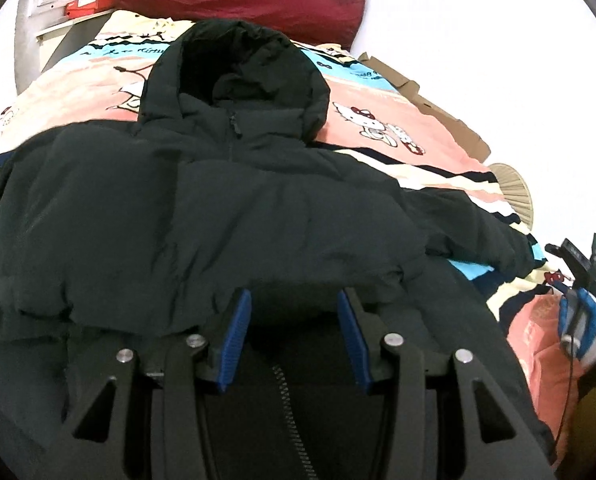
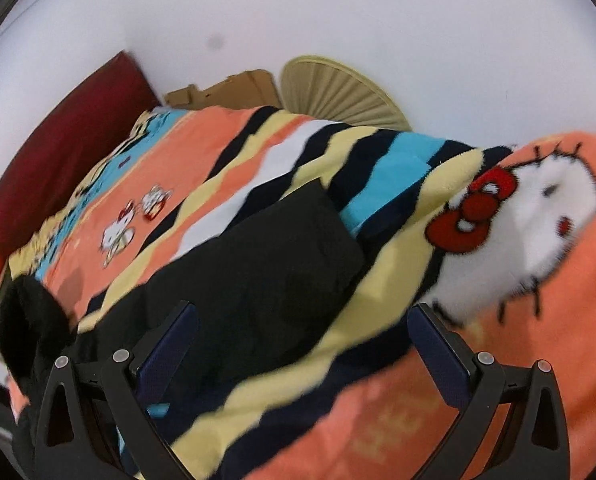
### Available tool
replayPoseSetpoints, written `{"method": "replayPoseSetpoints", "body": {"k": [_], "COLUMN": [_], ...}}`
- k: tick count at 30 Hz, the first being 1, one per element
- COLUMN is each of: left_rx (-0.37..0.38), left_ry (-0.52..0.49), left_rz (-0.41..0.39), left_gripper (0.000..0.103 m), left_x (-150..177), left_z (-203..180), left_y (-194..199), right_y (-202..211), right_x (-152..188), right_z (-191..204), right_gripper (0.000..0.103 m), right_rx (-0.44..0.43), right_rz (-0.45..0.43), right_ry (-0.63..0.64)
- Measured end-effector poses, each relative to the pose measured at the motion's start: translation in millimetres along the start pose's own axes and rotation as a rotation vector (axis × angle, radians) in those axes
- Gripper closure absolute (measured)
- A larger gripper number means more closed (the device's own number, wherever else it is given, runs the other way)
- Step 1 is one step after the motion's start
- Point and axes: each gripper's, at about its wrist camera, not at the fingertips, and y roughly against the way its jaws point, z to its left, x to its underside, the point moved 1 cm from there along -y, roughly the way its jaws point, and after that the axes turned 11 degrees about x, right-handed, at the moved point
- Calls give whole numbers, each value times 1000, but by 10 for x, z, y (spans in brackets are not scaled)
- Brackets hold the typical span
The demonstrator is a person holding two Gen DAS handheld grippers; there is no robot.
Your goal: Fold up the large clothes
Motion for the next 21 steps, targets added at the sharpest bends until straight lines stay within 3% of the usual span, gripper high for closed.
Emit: {"method": "replayPoseSetpoints", "body": {"k": [6, 11, 13, 14, 16, 19, 21], "left_rx": [9, 24, 27, 27, 25, 19, 13], "left_ry": [-9, 4, 7, 6, 3, -3, -4], "left_rz": [14, 21, 24, 24, 22, 13, 3], "left_gripper": [59, 59, 59, 59, 59, 59, 59], "left_x": [80, 120, 138, 146, 153, 164, 165], "left_z": [43, 98, 107, 105, 101, 82, 74], "left_y": [-109, -168, -187, -186, -190, -172, -145], "right_y": [-502, -709, -855, -887, -910, -826, -694], "right_x": [-193, -223, -195, -182, -144, -124, -127], "right_z": [-159, -20, -5, -2, 7, 50, 85], "right_gripper": [0, 6, 25, 30, 58, 77, 82], "right_rx": [19, 18, 20, 9, -41, -89, -130], "right_rz": [39, 34, 78, 91, 112, 100, 77], "right_ry": [-68, 19, 25, 20, 7, 1, -10]}}
